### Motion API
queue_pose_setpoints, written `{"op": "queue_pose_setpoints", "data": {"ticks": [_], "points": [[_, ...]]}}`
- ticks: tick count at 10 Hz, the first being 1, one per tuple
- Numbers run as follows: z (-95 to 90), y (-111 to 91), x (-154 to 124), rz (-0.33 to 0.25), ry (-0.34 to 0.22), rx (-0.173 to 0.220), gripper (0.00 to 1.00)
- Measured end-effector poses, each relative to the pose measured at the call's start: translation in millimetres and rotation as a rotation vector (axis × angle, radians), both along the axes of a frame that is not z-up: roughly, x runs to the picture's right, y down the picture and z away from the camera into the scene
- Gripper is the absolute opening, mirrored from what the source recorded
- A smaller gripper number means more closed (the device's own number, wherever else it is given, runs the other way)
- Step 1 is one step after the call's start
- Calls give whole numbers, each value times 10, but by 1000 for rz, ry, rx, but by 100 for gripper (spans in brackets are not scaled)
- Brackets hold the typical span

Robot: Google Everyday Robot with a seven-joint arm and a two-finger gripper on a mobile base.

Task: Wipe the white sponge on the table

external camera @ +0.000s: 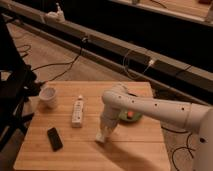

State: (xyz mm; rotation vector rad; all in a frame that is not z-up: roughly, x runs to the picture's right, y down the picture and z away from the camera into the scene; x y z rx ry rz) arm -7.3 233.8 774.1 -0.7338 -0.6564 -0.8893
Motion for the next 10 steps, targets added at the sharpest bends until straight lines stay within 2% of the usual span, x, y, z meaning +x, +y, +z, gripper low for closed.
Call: {"op": "queue_pose_setpoints", "data": {"ticks": [3, 4, 6, 7, 10], "points": [[6, 114, -485, -23, -102, -8, 0], [-48, 227, -633, -19, -136, -21, 0], [-200, 465, -780, 11, -169, -59, 0], [-287, 572, -775, 29, -167, -77, 0], [-516, 850, -386, 109, -74, -120, 0]]}}
